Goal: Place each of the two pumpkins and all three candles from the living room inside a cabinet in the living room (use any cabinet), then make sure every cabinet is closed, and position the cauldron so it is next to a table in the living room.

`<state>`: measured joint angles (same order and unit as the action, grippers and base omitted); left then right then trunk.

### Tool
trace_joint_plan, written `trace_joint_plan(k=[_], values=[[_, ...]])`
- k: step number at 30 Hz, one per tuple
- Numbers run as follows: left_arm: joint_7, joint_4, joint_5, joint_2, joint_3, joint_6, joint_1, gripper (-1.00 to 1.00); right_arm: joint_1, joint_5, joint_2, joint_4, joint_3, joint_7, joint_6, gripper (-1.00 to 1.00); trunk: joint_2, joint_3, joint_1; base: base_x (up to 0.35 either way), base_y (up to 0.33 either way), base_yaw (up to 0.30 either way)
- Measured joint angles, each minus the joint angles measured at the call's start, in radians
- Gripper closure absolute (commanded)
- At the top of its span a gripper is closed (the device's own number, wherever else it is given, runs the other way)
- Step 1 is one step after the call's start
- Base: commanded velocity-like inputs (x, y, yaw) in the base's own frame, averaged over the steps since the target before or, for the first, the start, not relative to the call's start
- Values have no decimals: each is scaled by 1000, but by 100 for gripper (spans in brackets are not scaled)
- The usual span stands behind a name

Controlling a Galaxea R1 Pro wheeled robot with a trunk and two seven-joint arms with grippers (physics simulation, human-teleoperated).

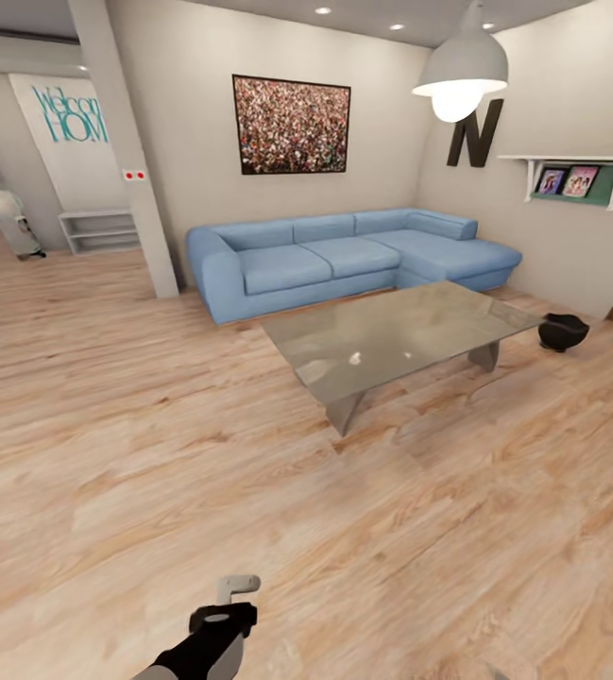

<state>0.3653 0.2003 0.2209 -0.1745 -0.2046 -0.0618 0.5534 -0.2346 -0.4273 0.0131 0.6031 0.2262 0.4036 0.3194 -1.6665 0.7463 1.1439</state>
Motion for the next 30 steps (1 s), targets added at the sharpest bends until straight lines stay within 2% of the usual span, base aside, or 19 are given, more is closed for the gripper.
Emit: trace_joint_plan(k=[1, 3, 6, 14, 24, 30], values=[[0, 0, 0, 0, -6, 1, 0, -100, 0, 0, 0, -7, 28, 0, -1, -100, 0, 1, 0, 11, 0, -267], [0, 1, 0, 0, -10, 1, 0, -100, 1, 1, 0, -12, 60, 0, -15, -100, 0, 2, 0, 6, 0, -264], [0, 1, -1, 0, -12, 1, 0, -100, 1, 0, 0, -29, 83, 1, -71, -100, 0, 5, 0, -41, 0, -256], [2, 1, -3, 0, -13, -3, 0, -100, 1, -2, 0, -50, 90, 2, -97, -100, 0, 12, 0, -100, -87, -251], [3, 1, -4, 0, -14, -2, 0, -100, 2, -1, 2, -49, 91, 5, -97, -100, 0, 20, 0, 46, -271, -251], [3, 1, -4, 0, -14, -2, 0, -100, 1, -1, 2, -49, 91, 5, -100, -100, 0, 23, 0, 106, -290, -59]])
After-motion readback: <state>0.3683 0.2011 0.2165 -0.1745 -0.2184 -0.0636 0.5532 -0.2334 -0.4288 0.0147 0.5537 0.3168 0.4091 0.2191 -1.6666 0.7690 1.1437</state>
